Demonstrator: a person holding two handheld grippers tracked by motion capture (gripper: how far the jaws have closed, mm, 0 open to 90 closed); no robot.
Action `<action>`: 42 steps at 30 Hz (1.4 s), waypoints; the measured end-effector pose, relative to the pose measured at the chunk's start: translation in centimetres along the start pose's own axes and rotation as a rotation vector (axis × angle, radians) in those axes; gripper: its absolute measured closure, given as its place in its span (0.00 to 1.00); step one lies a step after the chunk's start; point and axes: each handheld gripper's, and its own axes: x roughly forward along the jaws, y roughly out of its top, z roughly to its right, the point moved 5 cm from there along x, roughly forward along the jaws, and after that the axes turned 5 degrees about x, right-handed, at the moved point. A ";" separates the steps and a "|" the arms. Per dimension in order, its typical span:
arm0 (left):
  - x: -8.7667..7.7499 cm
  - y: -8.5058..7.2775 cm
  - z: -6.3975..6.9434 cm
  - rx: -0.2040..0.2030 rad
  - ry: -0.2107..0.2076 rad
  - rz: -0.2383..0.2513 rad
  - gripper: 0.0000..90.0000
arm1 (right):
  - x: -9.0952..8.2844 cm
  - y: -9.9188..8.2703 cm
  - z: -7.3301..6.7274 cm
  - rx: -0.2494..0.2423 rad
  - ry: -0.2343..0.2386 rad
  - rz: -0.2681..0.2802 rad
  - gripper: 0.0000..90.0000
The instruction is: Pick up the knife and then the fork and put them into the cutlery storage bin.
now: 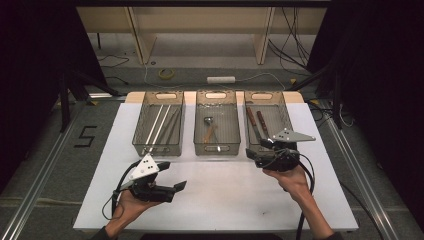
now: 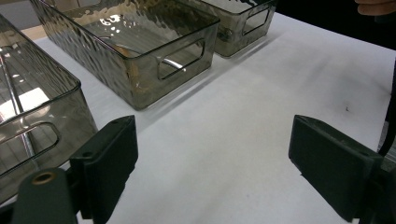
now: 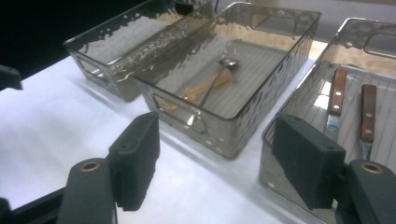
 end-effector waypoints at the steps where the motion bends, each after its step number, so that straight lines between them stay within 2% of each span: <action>1: 0.0 0.0 0.0 0.000 0.000 0.000 0.17 | -0.2 -0.2 -0.1 0.006 0.005 0.003 0.37; 7: 0.0 0.0 0.0 -0.002 0.000 -0.001 0.17 | -0.8 -1.3 -0.8 0.013 0.039 0.022 0.36; 11: -0.1 0.1 0.1 -0.007 -0.007 0.003 0.17 | -1.1 -1.8 -1.3 -0.007 0.056 0.027 0.36; 20: -0.2 0.1 0.0 -0.030 -0.014 0.020 0.17 | -2.0 -3.4 -1.7 -0.015 0.063 0.065 0.36; 27: -0.4 0.2 -0.3 -0.048 -0.019 0.030 0.17 | -2.4 -4.6 -1.9 -0.001 0.078 0.088 0.35; 30: -0.4 0.2 -0.3 -0.062 -0.021 0.037 0.17 | -2.6 -5.0 -2.1 -0.008 0.063 0.081 0.35; 42: -0.5 0.2 -0.3 -0.066 -0.026 0.038 0.17 | -2.8 -6.3 -2.0 0.012 0.045 0.041 0.31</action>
